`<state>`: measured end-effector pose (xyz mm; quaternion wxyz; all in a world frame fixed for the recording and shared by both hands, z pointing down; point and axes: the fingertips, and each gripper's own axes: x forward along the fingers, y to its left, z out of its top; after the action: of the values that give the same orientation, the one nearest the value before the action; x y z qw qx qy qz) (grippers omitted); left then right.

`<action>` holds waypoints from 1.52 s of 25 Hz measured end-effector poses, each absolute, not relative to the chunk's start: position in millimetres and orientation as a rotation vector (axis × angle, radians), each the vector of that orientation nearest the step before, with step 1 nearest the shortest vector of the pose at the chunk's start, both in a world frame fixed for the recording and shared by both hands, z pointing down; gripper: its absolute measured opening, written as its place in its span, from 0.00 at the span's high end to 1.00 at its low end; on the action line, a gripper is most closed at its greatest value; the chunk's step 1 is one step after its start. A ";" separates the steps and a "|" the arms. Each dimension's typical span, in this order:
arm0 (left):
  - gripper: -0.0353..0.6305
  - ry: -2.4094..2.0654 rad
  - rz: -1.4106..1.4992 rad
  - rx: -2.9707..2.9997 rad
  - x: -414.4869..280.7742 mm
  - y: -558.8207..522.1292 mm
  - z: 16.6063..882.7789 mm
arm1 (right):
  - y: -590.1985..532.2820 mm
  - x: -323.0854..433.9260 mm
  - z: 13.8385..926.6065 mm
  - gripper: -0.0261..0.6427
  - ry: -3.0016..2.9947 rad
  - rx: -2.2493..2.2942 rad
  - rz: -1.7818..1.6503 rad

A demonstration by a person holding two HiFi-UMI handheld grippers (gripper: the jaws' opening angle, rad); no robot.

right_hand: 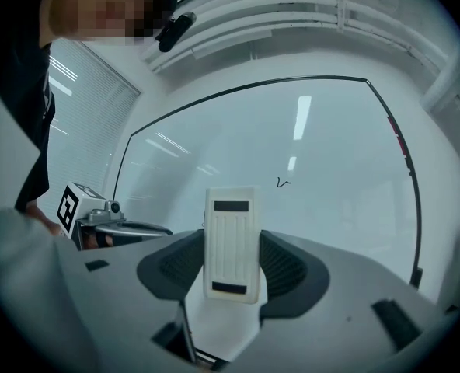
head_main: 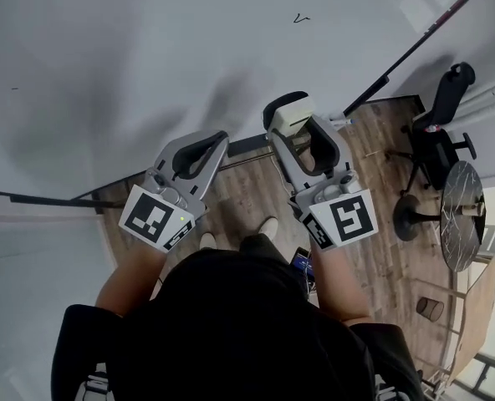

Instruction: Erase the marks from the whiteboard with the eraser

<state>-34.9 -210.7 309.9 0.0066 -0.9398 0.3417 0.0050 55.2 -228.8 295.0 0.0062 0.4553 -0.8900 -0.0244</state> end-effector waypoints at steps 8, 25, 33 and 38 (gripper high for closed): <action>0.94 1.348 0.015 -2.811 -5.0 -250.4 297.4 | -289.2 75.7 264.3 0.63 -2.884 1.265 -0.223; 0.94 1.302 0.035 -2.792 -18.3 -281.1 274.8 | -338.9 46.9 213.2 0.63 -2.695 1.550 -0.385; 0.94 1.258 0.067 -2.814 -28.5 -289.8 286.4 | -348.9 55.0 226.5 0.63 -2.654 1.612 -0.382; 0.94 1.266 0.065 -2.820 -36.5 -295.2 294.5 | -365.7 90.4 233.3 0.63 -2.585 1.736 -0.339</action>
<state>-36.5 -295.2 294.5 0.0251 -0.9118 0.4093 0.0209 90.4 -365.7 233.3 0.0049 0.5542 -0.8253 -0.1082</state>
